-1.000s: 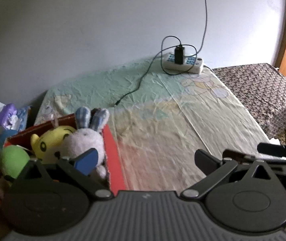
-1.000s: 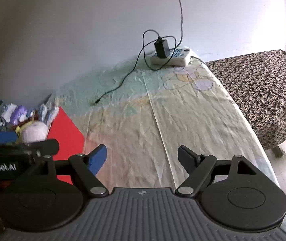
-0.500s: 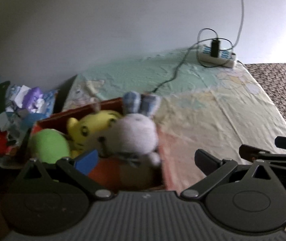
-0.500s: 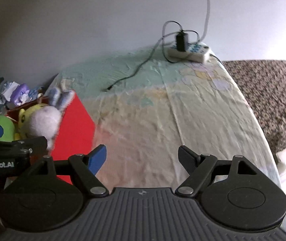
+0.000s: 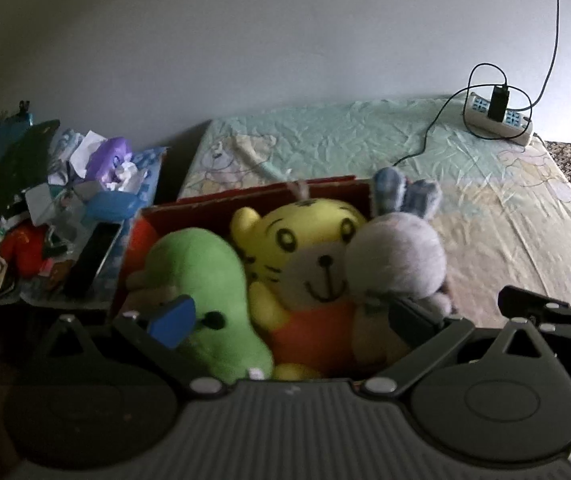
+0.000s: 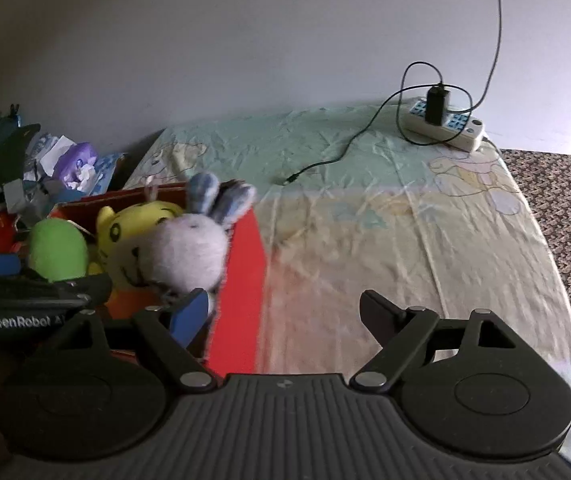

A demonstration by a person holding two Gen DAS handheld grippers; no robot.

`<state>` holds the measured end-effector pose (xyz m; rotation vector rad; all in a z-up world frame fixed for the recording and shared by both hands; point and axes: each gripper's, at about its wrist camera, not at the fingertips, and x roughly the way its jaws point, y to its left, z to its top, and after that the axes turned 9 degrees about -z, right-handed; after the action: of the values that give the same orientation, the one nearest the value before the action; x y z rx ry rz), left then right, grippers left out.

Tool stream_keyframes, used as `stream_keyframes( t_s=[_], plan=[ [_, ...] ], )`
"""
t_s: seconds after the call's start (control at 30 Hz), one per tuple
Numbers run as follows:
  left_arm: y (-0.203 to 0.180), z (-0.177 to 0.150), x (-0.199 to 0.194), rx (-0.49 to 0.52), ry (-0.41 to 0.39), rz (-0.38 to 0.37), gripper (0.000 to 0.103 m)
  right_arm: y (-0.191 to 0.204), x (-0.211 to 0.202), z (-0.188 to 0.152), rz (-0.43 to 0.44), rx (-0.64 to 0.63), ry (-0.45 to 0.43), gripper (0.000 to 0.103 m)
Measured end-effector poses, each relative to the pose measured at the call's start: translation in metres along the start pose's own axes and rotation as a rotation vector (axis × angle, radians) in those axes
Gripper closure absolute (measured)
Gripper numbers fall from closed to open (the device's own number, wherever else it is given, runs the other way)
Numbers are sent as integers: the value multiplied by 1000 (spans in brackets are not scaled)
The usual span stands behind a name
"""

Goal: Organize objects

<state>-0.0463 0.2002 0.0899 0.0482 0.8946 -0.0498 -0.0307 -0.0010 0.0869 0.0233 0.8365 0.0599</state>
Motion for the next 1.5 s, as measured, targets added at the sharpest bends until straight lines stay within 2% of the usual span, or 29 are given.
stream_keyframes(
  t_s=[0.47, 0.73, 1.17, 1.5],
  plan=[
    [37, -8, 14, -20, 32, -7, 0, 34, 5, -3, -11, 0, 29, 17],
    [43, -15, 30, -35, 84, -25, 0, 38, 12, -7, -29, -7, 56, 17],
    [50, -21, 54, -67, 153, -14, 0, 37, 32, -8, -36, 15, 99, 17],
    [49, -21, 64, -73, 174, 8, 0, 35, 42, -6, -24, 23, 116, 17]
  ],
)
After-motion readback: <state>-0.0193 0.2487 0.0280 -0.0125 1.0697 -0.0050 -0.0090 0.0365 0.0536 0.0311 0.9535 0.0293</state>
